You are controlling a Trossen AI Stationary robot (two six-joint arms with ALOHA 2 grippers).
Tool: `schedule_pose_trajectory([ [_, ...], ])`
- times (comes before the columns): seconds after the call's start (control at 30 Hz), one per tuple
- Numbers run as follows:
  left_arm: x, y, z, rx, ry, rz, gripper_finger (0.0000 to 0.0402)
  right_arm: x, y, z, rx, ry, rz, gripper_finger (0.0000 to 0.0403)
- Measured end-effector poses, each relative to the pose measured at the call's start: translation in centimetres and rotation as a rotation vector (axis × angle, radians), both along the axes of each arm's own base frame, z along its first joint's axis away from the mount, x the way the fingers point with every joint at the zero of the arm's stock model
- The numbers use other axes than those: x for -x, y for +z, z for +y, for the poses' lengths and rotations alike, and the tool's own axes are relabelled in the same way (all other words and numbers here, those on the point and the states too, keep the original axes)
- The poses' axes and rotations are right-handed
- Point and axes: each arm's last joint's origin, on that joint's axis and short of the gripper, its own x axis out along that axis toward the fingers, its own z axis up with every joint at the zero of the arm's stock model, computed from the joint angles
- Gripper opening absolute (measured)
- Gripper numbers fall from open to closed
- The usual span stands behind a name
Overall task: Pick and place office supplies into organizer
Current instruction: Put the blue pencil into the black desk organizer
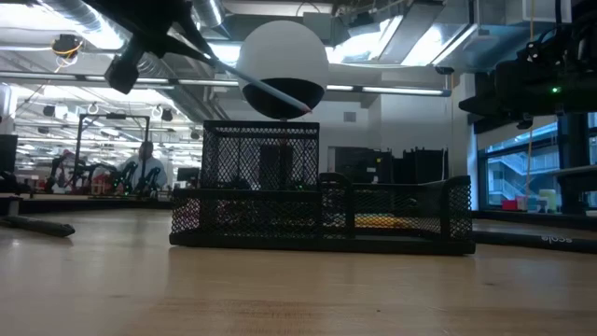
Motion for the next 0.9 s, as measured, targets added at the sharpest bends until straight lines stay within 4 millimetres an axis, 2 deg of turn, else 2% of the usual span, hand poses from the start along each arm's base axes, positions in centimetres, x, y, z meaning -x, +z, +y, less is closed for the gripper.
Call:
schedule_pose_trajectory([
  [0.3,0.3,-0.4,-1.3,-0.068,-0.04,0.047,0.0005,0.0,0.0,0.0,-0.036,0.006,-0.034,0.0037],
  [0.7,-1.0,-3.3,-2.6,-0.217,-0.053,0.201,0.0006,0.0,0.0,0.0,-0.058,0.01,-0.054,0.0037],
  [0.9,-1.6,-4.6,-3.4,-0.238,-0.075,0.232,0.0009,0.0,0.0,0.0,-0.058,0.01,-0.054,0.0037],
])
